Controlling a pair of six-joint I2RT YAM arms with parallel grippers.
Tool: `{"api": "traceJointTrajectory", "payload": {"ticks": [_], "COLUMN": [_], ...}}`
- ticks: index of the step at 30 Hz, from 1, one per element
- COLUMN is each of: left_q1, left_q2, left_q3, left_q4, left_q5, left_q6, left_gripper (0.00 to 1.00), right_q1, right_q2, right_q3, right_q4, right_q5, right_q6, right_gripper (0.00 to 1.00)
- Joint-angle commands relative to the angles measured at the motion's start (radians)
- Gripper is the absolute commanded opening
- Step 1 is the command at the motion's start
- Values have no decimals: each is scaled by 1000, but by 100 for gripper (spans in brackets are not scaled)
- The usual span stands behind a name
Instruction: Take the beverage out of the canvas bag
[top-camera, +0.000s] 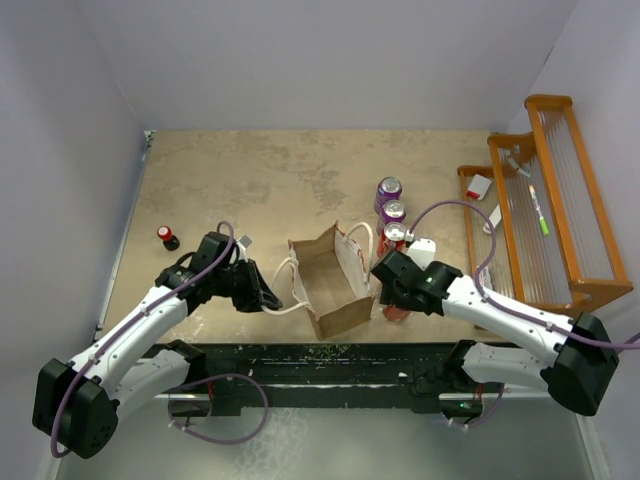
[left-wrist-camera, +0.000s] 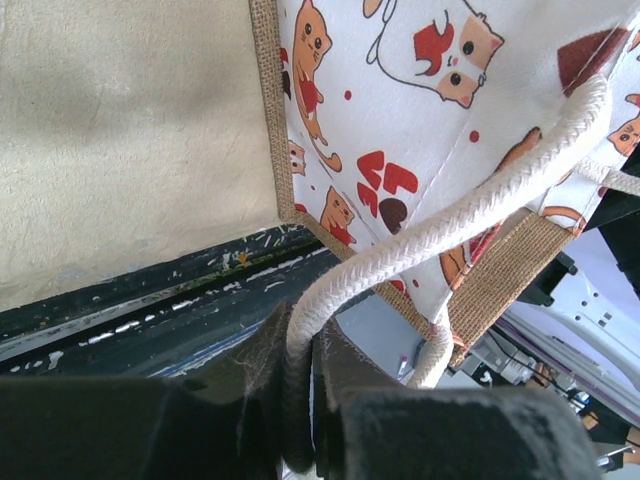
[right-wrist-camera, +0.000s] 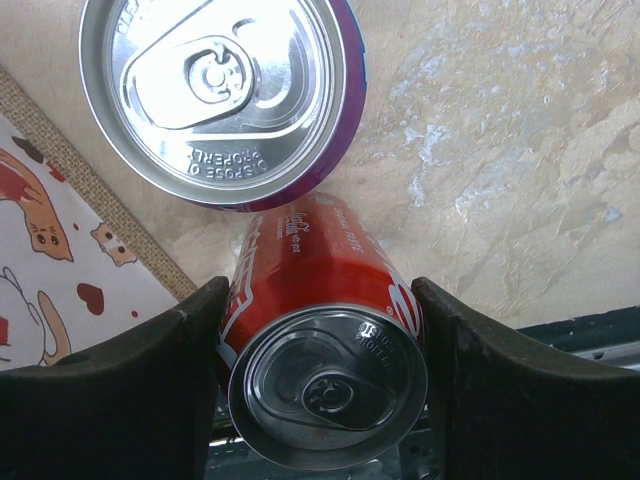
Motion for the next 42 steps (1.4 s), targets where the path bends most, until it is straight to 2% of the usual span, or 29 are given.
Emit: {"api": "traceJointTrajectory", "payload": {"ticks": [1,9,16,23,28,33,39,42], "left_q1": [1,1,2,2,2,2,2,2], "left_q2": [-2,-23,-39,-55,-79,-91,-52,-41], "left_q3": [43,59,103,168,218,308,454,531], "left_q4": [-1,-11,-56,-140,-195,-250,-302,-330], "left_q5": [24,31,11,-47,-106,-196,-259,-304], "left_q6": [15,26,53,98,127,184,285,350], "left_gripper": [18,43,74,99,99,99,99,99], "right_q1": [3,3,3,3,3,3,3,3], "right_q2": [-27,-69,-71,-51,-84,-137,-168,-165], "right_q3": [0,-3,-5,40,107,181,340,447], "right_q4": [37,42,52,3,-40,-75,-190,-217], "right_q5": [13,3,-3,-3,-26,-49,30,123], "right_q6": [17,12,5,3,-51,-114,-156,-234], "right_gripper": [51,71,81,90,99,100,100,100]}}
